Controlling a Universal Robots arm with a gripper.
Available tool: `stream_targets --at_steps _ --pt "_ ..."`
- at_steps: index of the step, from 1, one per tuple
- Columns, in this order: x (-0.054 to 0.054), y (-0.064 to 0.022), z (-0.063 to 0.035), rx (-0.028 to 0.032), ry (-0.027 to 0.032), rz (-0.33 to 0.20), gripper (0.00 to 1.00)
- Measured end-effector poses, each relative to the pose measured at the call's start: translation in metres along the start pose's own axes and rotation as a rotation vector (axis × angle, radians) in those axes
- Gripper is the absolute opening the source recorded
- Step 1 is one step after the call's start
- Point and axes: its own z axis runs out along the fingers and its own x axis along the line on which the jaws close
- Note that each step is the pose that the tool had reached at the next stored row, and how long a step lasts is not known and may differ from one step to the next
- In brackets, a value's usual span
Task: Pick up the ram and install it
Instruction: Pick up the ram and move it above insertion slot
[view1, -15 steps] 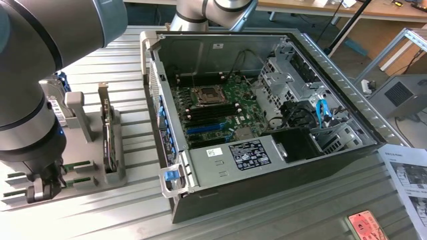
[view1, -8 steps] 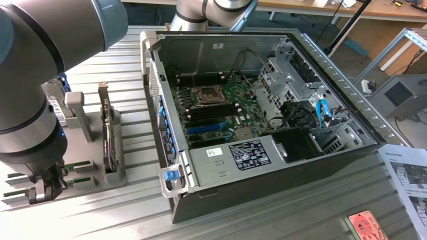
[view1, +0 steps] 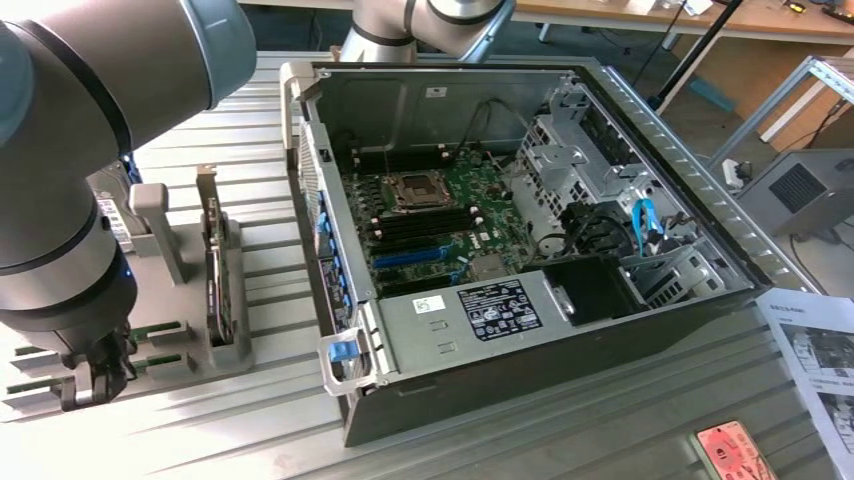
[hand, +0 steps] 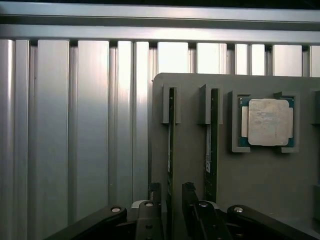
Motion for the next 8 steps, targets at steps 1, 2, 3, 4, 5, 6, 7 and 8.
stream_targets --at_steps 1,2,3,4,5,6,7,8 --pt "0.0 0.0 0.0007 0.0 0.0 0.0 0.31" --pt "0.0 0.0 0.0011 0.0 0.0 0.0 0.31" --pt "0.0001 -0.0001 0.0016 -0.0001 0.0 0.0 0.31" --pt "0.0001 -0.0001 0.0021 0.0 0.0 0.0 0.31" --pt "0.0001 -0.0001 0.0026 -0.0001 0.0 0.0 0.31" --pt "0.0001 -0.0001 0.0032 0.0 0.0 0.0 0.31" --pt "0.0001 -0.0002 0.0037 0.0 0.0 0.0 0.31" --pt "0.0001 -0.0002 0.0042 0.0 0.0 0.0 0.31"
